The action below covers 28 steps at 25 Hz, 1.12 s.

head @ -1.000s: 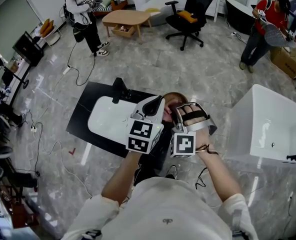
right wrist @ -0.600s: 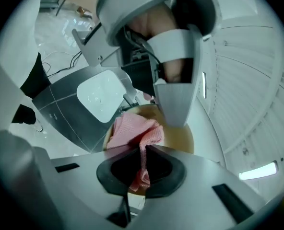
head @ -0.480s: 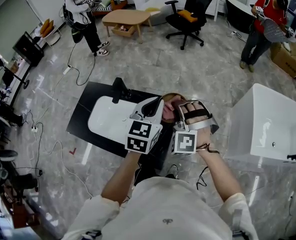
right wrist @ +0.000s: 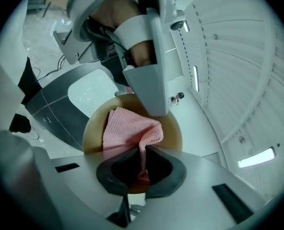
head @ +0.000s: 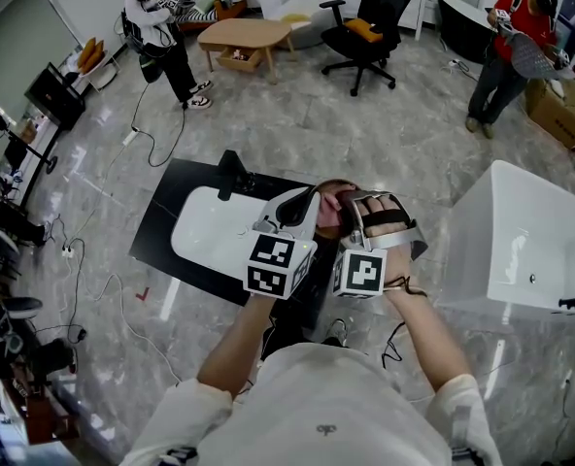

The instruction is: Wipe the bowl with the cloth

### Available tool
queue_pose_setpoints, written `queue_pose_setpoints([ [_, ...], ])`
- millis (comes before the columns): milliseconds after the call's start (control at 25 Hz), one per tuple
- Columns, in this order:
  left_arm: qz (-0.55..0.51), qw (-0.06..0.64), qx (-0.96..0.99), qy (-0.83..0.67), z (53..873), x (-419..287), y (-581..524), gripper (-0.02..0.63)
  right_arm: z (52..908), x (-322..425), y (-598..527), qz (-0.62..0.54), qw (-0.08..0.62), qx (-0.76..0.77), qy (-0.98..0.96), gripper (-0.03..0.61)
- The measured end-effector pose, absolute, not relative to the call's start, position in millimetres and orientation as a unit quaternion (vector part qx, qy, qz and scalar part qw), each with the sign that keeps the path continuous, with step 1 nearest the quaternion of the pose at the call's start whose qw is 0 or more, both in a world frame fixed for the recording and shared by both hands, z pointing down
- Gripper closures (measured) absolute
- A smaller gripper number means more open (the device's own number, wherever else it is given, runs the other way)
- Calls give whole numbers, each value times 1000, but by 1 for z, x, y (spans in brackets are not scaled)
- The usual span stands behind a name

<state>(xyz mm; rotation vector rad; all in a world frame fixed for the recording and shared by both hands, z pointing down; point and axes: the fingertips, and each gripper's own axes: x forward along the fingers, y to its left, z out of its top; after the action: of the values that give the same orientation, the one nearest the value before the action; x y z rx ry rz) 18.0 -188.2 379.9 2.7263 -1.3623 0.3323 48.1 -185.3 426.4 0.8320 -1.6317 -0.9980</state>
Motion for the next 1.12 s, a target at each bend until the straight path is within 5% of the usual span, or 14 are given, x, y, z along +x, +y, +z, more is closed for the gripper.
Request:
queue_pose_setpoints([
  [840,131,60,866,-478,412,-11,-189,589,456,21,-125,-266,446,245,-818,563],
  [1120,130,82,854,-497,422,-33,-199,589,410,53,-119,-178,298,326,-879,563],
])
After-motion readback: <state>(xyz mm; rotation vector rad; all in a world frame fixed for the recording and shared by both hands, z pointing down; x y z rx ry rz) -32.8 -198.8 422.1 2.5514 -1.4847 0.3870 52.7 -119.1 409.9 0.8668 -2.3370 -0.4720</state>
